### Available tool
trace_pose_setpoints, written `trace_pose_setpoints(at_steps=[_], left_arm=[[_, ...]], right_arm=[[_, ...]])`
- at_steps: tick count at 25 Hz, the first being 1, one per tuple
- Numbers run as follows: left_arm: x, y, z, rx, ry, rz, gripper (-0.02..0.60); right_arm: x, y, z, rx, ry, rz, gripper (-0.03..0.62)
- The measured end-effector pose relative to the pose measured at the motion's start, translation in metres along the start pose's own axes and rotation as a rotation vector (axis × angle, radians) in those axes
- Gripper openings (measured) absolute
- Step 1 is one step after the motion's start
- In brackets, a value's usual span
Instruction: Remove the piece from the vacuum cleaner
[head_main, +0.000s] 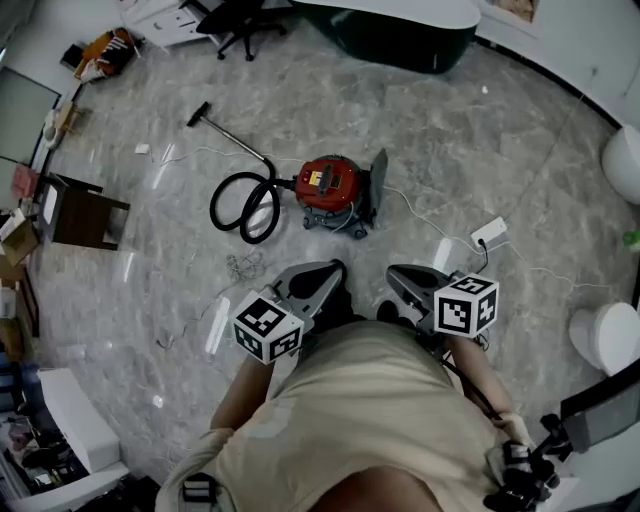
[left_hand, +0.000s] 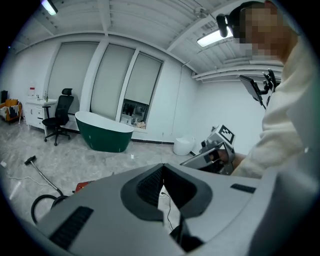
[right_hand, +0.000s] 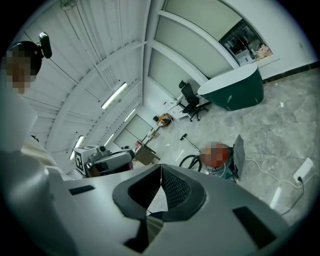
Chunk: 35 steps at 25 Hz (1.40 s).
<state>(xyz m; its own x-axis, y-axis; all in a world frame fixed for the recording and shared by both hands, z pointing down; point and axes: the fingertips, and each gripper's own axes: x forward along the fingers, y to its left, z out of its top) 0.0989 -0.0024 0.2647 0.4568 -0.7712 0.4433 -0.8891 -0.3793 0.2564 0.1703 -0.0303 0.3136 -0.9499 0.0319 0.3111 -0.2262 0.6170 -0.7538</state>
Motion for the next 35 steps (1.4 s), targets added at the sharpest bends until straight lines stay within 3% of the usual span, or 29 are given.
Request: trace_pose_setpoints(at_steps=[7, 13, 21, 29, 35], left_arm=[[0.018, 0.040, 0.009, 0.008, -0.005, -0.055, 0.003], [0.022, 0.098, 0.013, 0.008, 0.019, -0.094, 0.005], [0.016, 0.186, 0.023, -0.026, 0.022, -0.157, 0.004], [0.022, 0.252, 0.034, 0.000, 0.028, -0.230, 0.005], [0.024, 0.270, 0.038, -0.011, 0.043, -0.256, 0.003]], right_arm=[[0.010, -0.024, 0.021, 0.015, -0.001, -0.123, 0.003], [0.060, -0.032, 0.036, -0.005, 0.063, -0.188, 0.003], [0.140, -0.025, 0.068, -0.110, 0.168, -0.288, 0.003], [0.193, -0.041, 0.082, -0.003, 0.168, -0.364, 0.003], [0.212, -0.061, 0.085, 0.038, 0.186, -0.392, 0.003]])
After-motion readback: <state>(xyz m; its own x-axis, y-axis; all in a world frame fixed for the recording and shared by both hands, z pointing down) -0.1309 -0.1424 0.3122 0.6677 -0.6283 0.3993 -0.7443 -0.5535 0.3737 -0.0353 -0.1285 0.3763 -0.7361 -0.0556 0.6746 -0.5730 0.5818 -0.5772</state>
